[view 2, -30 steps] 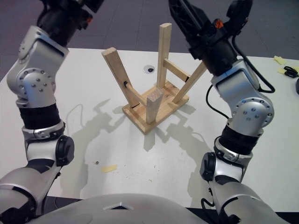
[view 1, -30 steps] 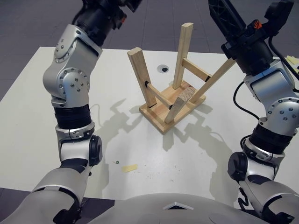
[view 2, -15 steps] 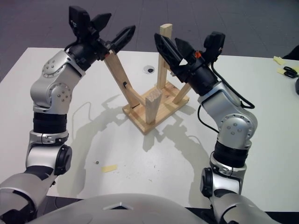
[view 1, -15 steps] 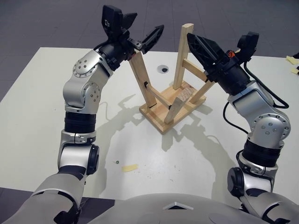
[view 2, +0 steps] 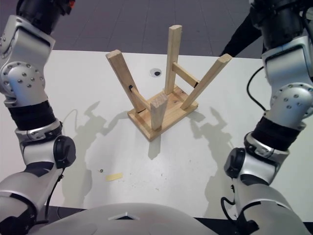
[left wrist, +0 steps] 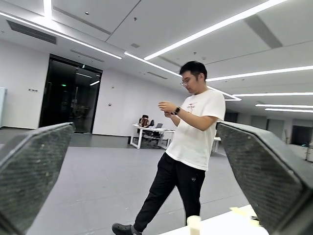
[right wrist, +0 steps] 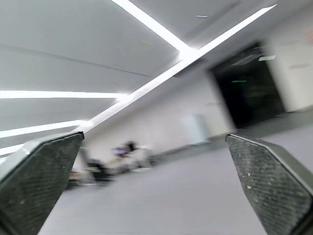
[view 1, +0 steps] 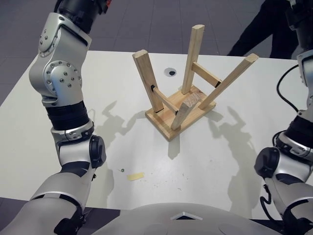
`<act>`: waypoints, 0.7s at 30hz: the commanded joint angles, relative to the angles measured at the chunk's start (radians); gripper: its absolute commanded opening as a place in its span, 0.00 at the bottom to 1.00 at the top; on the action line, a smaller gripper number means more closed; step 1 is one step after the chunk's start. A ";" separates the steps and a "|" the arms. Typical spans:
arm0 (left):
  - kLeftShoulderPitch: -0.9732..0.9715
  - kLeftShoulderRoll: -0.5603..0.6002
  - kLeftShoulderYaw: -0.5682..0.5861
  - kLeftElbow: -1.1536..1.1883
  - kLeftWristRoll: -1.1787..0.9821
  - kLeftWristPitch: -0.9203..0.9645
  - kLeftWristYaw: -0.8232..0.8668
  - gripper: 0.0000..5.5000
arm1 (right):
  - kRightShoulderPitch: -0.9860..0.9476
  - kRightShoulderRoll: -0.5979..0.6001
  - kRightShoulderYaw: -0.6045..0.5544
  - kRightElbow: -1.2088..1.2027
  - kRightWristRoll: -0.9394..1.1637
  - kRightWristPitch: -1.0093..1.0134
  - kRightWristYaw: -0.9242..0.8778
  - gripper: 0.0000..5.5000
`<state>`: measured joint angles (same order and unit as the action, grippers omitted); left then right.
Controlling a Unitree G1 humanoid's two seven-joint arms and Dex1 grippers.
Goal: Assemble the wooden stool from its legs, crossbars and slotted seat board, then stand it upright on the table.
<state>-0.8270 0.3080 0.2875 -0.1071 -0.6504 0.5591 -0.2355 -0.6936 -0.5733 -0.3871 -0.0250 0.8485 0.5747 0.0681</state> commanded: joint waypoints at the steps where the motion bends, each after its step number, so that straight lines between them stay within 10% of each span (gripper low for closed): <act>1: 0.084 0.033 -0.004 -0.102 -0.002 0.059 0.022 0.98 | 0.152 -0.018 0.122 0.003 -0.153 0.035 0.038 0.98; 7: 0.084 0.082 0.057 -0.145 -0.013 0.072 0.050 0.98 | 0.320 -0.034 0.250 -0.175 -0.174 0.141 0.168 0.98; 21: 0.145 0.094 0.036 -0.159 -0.008 0.074 0.049 0.98 | 0.368 0.119 0.133 -0.419 0.340 0.292 0.230 0.98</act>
<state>-0.6980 0.4057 0.3331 -0.2515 -0.6543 0.6202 -0.1847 -0.3159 -0.4754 -0.2261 -0.4191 1.1150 0.8664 0.3080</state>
